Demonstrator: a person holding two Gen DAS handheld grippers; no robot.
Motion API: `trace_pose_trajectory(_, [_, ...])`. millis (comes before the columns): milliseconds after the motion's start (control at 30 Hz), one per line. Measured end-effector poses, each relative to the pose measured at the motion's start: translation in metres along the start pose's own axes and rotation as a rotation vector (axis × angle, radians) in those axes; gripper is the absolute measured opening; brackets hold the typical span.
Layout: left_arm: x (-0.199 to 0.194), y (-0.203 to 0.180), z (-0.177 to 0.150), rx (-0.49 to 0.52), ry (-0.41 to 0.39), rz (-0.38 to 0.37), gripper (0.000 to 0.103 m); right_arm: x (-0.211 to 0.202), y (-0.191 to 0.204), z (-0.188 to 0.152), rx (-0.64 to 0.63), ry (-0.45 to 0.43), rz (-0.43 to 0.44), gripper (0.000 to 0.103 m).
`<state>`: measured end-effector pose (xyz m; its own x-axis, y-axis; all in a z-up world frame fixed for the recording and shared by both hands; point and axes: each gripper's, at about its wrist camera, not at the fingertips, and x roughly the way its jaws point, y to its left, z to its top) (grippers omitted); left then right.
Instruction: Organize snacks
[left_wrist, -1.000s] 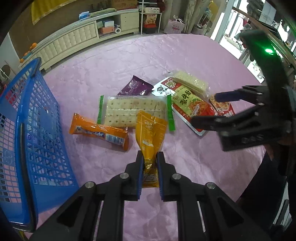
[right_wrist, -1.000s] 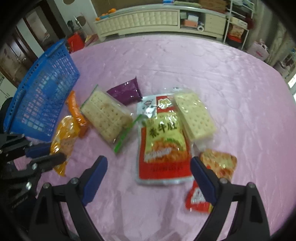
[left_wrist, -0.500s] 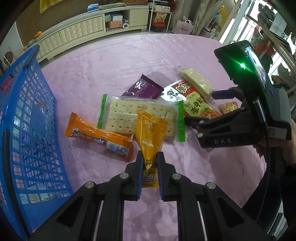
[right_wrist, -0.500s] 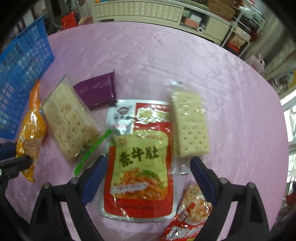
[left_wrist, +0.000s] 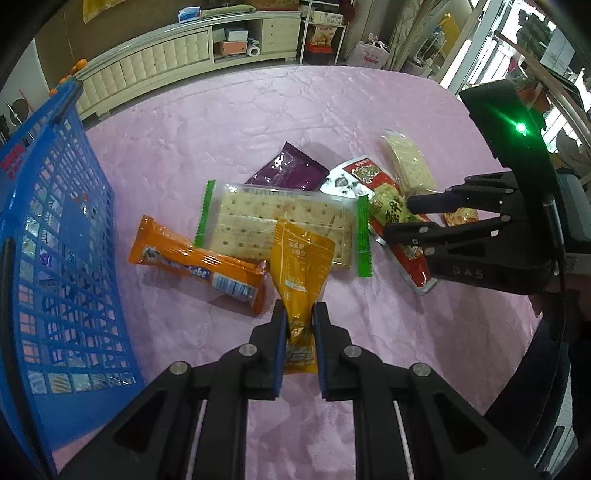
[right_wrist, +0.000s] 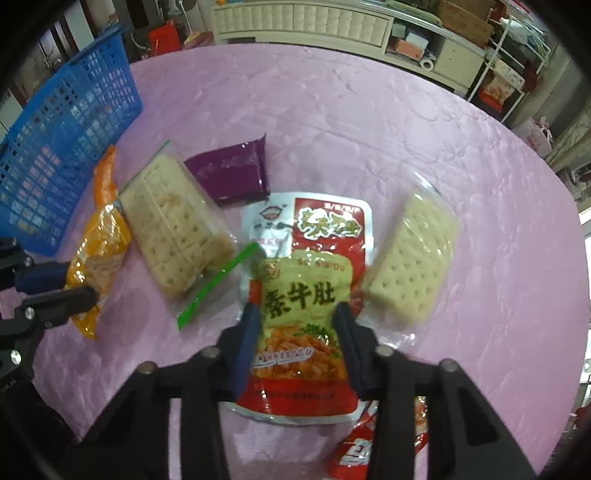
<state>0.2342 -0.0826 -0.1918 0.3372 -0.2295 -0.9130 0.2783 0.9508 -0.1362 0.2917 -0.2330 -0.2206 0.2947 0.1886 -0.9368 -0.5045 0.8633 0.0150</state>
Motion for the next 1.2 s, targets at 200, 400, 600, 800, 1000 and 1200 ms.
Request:
trace_pose_trajectory(200, [-0.008, 0.001, 0.000, 0.000, -0.019, -0.003, 0.012, -0.013, 0.002, -0.005, 0.002, -0.004, 0.012, 0.033])
trace_pose_trajectory(400, [-0.015, 0.000, -0.002, 0.004, -0.024, -0.010, 0.012, -0.011, -0.008, 0.001, 0.013, 0.006, 0.021, 0.038])
trace_pose_trajectory(600, [-0.014, 0.004, -0.003, -0.013, -0.028, -0.022, 0.012, 0.010, -0.018, -0.001, 0.006, 0.082, -0.010, 0.096])
trace_pose_trajectory(800, [-0.010, 0.008, -0.005, -0.020, -0.024, -0.025, 0.012, 0.016, -0.028, 0.000, 0.021, 0.046, -0.011, 0.101])
trace_pose_trajectory(1000, [-0.008, 0.013, -0.007, -0.034, -0.024, -0.022, 0.012, 0.009, -0.021, 0.017, -0.013, 0.047, 0.050, 0.044])
trace_pose_trajectory(1200, [-0.010, 0.012, -0.010, -0.044, -0.028, -0.024, 0.012, 0.007, -0.012, 0.016, -0.004, 0.022, 0.062, 0.039])
